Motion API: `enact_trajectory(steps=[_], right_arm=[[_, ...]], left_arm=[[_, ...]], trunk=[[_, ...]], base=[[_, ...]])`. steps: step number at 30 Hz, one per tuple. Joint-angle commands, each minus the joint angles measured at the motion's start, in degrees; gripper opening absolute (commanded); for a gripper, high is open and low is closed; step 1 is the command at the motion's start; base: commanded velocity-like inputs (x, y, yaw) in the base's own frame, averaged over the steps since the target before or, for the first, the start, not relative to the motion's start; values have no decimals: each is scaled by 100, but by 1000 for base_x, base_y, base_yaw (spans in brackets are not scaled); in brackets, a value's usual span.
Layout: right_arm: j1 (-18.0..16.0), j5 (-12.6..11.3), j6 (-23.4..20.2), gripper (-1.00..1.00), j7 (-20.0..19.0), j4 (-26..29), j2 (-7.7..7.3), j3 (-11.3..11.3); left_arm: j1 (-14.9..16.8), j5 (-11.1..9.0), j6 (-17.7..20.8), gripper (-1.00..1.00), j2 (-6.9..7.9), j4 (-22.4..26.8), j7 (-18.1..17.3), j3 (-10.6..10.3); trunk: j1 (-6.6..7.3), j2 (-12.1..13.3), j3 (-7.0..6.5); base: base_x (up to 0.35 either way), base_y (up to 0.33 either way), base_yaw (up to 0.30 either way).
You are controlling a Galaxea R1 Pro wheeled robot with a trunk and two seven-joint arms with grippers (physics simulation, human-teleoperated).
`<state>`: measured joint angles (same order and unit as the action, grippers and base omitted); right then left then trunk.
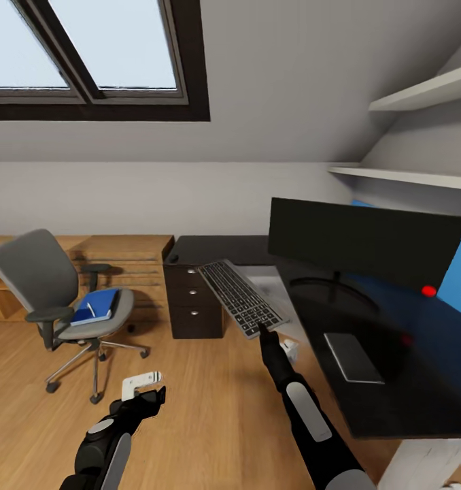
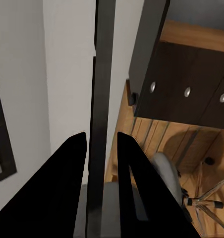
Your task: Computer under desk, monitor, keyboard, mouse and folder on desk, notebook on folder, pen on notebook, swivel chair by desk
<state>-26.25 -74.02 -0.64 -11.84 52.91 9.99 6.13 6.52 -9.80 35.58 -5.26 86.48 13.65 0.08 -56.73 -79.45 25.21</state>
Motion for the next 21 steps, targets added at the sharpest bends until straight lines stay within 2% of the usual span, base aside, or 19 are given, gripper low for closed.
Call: enact_trajectory(steps=[1, 6, 21], right_arm=[[-3, -60, -6, -100, -19, -8, 0, 2], [-3, -60, -26, -100, -27, -24, 0, -5], [-3, -52, -16, -100, -26, -180, 0, -23]], left_arm=[[5, -59, 19, 100, -1, 3, 44, 1], [6, -44, 19, 100, -4, 2, 53, -4], [5, -39, 18, 100, -7, -7, 50, -23]], trunk=[[20, 38, -18], [20, 38, -27], [20, 38, -28]], base=[[225, 273, 185], [244, 253, 75], [291, 205, 1]])
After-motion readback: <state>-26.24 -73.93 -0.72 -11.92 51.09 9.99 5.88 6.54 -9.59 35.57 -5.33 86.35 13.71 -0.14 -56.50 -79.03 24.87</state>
